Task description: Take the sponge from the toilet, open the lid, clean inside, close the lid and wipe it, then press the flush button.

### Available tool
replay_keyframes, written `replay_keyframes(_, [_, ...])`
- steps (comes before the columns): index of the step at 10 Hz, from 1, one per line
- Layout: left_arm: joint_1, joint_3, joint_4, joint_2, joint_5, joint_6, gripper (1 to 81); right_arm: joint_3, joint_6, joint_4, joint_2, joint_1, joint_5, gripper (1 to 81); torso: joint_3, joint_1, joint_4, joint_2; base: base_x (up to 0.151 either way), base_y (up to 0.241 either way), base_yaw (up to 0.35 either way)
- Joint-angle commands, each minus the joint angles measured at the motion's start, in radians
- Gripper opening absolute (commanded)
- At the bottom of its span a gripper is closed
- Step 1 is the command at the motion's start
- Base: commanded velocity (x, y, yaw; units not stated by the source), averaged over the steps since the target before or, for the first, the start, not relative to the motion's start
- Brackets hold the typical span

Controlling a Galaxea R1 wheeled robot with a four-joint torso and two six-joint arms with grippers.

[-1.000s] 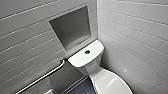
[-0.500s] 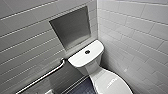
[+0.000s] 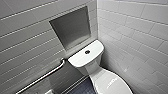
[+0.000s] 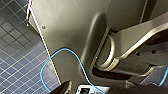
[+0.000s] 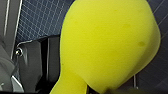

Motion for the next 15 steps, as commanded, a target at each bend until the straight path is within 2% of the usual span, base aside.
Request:
replay_keyframes(1, [-0.003, -0.028, 0.002, 0.008, 0.077, 0.0, 81.1, -0.012, 0.0, -0.135, 0.027, -0.081, -0.056, 1.0, 0.0, 0.0, 0.0, 0.0, 0.0, 0.0, 0.0])
replay_keyframes(3, [-0.005, -0.028, 0.05, 0.014, 0.079, 0.0, 81.1, -0.046, 0.0, -0.178, 0.078, -0.132, -0.048, 1.0, 0.0, 0.0, 0.0, 0.0, 0.0, 0.0, 0.0])
replay_keyframes(4, [-0.005, -0.028, 0.063, 0.016, 0.079, 0.0, 81.1, -0.058, 0.001, -0.179, 0.093, -0.139, -0.048, 1.0, 0.0, -0.064, 0.0, 0.1, 0.0, 0.0, 0.0])
replay_keyframes(5, [-0.005, -0.028, 0.07, 0.017, 0.079, 0.0, 81.1, -0.071, 0.0, -0.181, 0.115, -0.15, -0.048, 1.0, 0.001, -0.069, 0.0, 0.107, 0.0, 0.0, 0.0])
replay_keyframes(8, [-0.005, -0.028, 0.082, 0.02, 0.081, 0.0, 81.1, -0.126, -0.004, -0.179, 0.171, -0.161, -0.048, 1.0, 0.078, -0.126, 0.0, 0.195, 0.0, 0.0, 0.0])
replay_keyframes(9, [-0.005, -0.028, 0.083, 0.019, 0.081, 0.0, 81.1, -0.146, -0.004, -0.179, 0.187, -0.161, -0.048, 1.0, 0.125, -0.148, 0.0, 0.23, 0.0, 0.0, 0.0])
replay_keyframes(13, [-0.005, -0.028, 0.083, 0.02, 0.081, 0.0, 81.1, -0.232, -0.008, -0.181, 0.259, -0.161, -0.05, 1.0, 0.262, -0.237, 0.0, 0.365, 0.0, 0.0, 0.0])
replay_keyframes(14, [-0.005, -0.028, 0.083, 0.019, 0.081, 0.0, 81.1, -0.241, -0.008, -0.182, 0.267, -0.161, -0.05, 1.0, 0.298, -0.261, -0.045, 0.4, 0.0, 0.0, 0.0])
replay_keyframes(15, [-0.005, -0.028, 0.085, 0.019, 0.081, 0.0, 81.1, -0.241, -0.01, -0.182, 0.27, -0.159, -0.05, 1.0, 0.329, -0.283, -0.063, 0.434, 0.0, 0.0, 0.0])
